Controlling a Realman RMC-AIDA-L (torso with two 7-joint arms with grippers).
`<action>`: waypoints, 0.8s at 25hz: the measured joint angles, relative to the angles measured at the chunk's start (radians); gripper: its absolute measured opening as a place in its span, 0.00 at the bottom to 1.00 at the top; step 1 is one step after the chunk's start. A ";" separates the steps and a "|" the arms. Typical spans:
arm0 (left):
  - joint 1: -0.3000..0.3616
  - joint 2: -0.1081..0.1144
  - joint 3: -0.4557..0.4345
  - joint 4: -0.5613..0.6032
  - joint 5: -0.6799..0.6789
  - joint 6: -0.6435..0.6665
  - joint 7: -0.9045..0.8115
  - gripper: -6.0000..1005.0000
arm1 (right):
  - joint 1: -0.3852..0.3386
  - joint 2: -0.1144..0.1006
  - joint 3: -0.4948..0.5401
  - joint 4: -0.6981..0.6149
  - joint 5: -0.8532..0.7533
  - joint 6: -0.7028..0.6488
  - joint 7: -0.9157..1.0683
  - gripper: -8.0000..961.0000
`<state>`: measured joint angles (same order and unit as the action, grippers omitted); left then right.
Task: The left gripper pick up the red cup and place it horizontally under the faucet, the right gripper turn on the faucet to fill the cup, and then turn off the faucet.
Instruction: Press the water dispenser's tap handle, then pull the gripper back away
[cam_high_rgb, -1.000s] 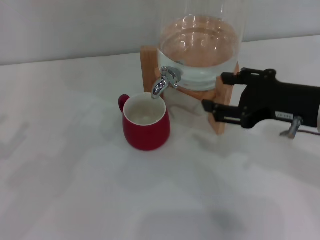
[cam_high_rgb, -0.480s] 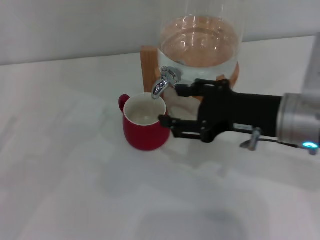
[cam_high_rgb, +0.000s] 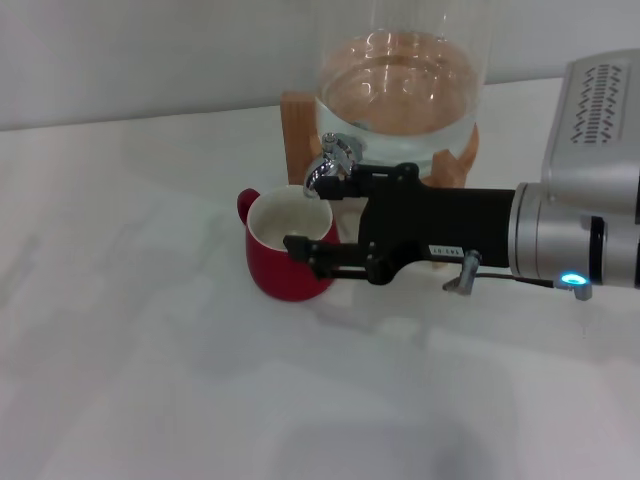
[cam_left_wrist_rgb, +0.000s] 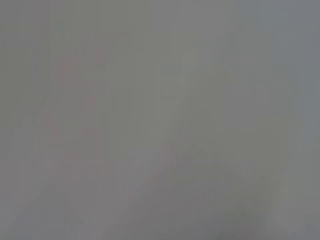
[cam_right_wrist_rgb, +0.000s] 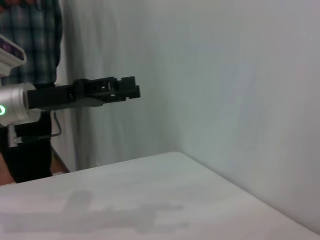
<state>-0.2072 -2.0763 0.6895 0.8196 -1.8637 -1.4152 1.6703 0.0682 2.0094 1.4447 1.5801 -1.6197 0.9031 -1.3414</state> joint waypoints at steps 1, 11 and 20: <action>0.000 0.000 0.000 0.000 0.000 0.000 0.000 0.76 | 0.000 0.000 -0.003 0.000 0.000 -0.010 0.000 0.75; -0.003 0.000 -0.002 0.000 -0.005 0.009 0.000 0.76 | -0.015 0.000 -0.069 0.011 0.001 -0.107 0.001 0.75; -0.003 0.002 -0.004 0.001 -0.006 0.013 0.000 0.76 | -0.029 -0.001 -0.123 0.026 -0.007 -0.190 0.002 0.75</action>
<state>-0.2107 -2.0739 0.6853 0.8204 -1.8698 -1.4023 1.6705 0.0393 2.0085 1.3216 1.6059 -1.6269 0.7129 -1.3392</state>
